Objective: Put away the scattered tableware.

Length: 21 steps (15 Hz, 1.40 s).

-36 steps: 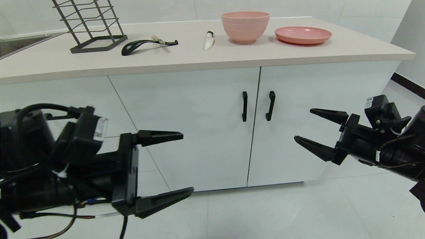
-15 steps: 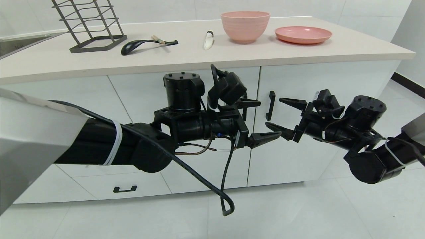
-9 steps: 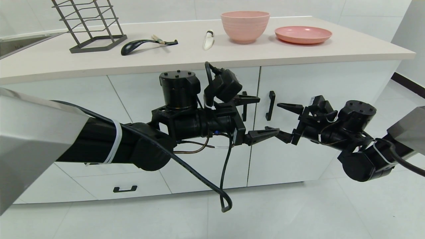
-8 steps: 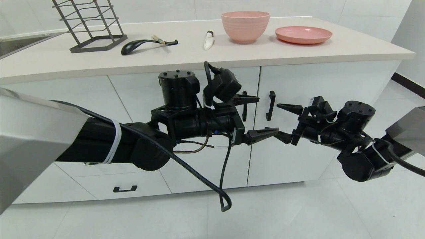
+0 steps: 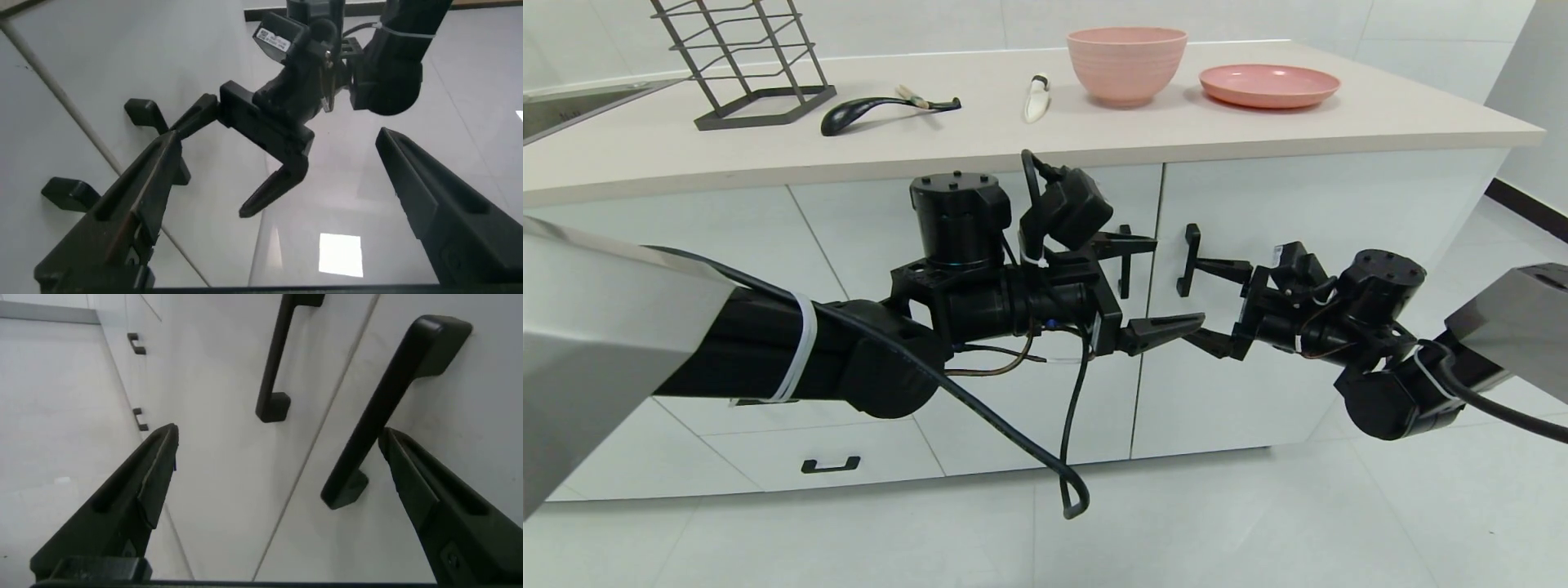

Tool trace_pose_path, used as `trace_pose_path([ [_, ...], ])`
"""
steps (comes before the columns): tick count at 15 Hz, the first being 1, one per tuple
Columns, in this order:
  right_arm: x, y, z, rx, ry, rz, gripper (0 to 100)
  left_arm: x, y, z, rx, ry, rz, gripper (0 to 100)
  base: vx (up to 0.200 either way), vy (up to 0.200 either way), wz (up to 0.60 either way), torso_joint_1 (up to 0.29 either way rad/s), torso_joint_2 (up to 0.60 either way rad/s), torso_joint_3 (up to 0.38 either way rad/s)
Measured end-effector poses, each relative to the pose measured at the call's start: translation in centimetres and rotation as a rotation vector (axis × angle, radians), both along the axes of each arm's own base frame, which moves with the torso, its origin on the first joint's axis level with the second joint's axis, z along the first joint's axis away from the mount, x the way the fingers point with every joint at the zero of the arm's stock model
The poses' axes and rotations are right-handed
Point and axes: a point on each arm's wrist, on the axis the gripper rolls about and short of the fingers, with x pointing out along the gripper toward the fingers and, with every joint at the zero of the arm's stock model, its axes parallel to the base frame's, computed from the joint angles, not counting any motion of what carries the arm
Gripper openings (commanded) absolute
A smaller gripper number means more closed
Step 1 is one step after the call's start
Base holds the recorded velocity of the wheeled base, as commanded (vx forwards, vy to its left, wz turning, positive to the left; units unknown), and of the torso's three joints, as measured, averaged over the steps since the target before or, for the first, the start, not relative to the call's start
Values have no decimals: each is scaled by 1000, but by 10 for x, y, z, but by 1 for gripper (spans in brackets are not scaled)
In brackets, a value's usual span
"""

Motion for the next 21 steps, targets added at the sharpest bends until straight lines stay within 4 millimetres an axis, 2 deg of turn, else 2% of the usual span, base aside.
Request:
trace_pose_path([
  [7,6,7,6,8,-35,24,100,3,1,-2,-14,46,40,100,0,0,0,0,0,0],
  [13,2,8,9,-19,-42,133,100,8,1,-8,-14,40,79,100,0,0,0,0,0,0],
  [19,-27,2,11,-46,7,204,100,15,-7,-20,-25,26,80,100,0,0,0,0,0,0],
  [21,-45,-2,7,-56,47,216,100,16,-10,-19,-31,21,86,100,0,0,0,0,0,0],
])
